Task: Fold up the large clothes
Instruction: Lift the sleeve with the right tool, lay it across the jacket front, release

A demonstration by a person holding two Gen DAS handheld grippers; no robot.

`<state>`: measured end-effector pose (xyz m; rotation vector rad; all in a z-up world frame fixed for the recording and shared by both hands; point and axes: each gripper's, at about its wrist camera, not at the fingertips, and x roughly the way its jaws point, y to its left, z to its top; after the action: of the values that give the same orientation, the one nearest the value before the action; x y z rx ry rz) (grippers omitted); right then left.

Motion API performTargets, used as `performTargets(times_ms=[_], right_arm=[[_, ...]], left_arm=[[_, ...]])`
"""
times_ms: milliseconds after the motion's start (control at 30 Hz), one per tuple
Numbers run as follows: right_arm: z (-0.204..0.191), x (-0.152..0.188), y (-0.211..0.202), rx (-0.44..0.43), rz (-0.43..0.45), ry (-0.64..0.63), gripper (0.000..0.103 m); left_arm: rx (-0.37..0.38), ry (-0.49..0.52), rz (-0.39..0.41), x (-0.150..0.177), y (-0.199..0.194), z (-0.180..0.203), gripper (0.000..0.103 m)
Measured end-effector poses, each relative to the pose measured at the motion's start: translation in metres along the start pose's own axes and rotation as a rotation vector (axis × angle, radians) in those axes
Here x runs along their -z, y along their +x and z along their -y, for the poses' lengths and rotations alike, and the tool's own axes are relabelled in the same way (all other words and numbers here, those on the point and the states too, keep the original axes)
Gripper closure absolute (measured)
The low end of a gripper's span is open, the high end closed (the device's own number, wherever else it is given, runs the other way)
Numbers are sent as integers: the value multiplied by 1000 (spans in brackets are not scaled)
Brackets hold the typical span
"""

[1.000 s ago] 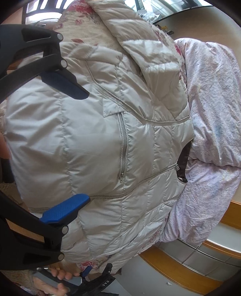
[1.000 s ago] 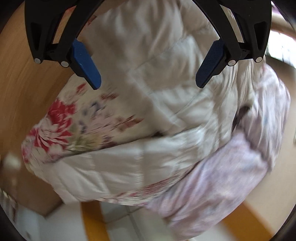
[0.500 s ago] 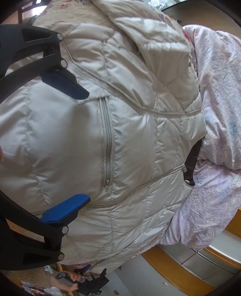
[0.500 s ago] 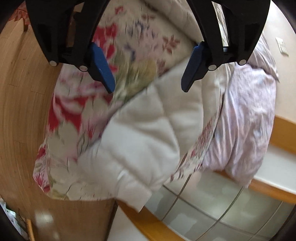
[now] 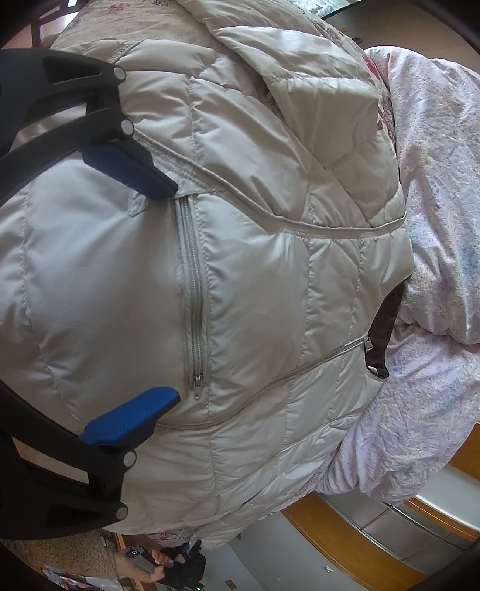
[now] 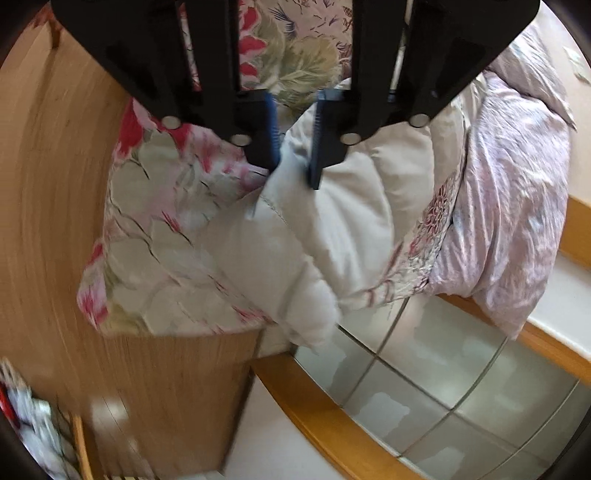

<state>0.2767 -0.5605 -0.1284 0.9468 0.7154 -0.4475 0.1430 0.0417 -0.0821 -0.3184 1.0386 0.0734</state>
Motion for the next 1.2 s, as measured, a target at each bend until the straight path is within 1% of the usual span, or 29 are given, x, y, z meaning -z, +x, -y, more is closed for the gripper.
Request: performTargets(times_ms=[100,167,267,300,367,433,533,567,600,700,767,867,933,1000,1067,1200], right_arm=[[-31,1,-12,-17,45,-101,94],[-55,3,-21,-57,64,-169,95],[-104,14,-35,-148,72,-294,95],[-125,23,-41,-179,71,-354,95],[-152,37,-49,-225,73,-431,95],[-184,56,-58,-293,61,-518,95],[-226,89,-64,-384,11,-612,95],[-232,98,-67,-403,-3,-627,95],[-246,111,-68,-438,-31,-656,95],[-274,145,-72,-520,-97,-723,95],[-292,170,-73,-572,-151,-770,95],[-314,213,-67,-637,-266,-833,95],[-321,235,-62,-651,-316,-858,95],[-327,260,-53,-643,-365,-889,95],[-327,285,-41,-618,-417,-913,95],[-329,328,-23,-554,-472,-964,95]], left_arm=[[6,-7,8,-1,-1,-3,2],[11,-13,10,-1,-1,-6,2],[16,-21,19,1,-3,-11,2],[15,-21,21,1,-3,-11,2],[11,-25,24,2,-5,-14,2],[10,-39,27,3,-6,-19,2],[7,-53,42,6,-8,-26,2],[-2,-56,42,7,-9,-27,2],[-12,-61,41,7,-9,-30,2],[-10,-72,40,8,-12,-36,2],[-5,-81,37,9,-13,-40,2],[22,-85,36,11,-15,-45,2],[32,-83,43,12,-17,-47,2],[33,-81,49,14,-19,-48,3],[21,-83,62,16,-22,-51,3],[-3,-91,90,17,-28,-58,3]])
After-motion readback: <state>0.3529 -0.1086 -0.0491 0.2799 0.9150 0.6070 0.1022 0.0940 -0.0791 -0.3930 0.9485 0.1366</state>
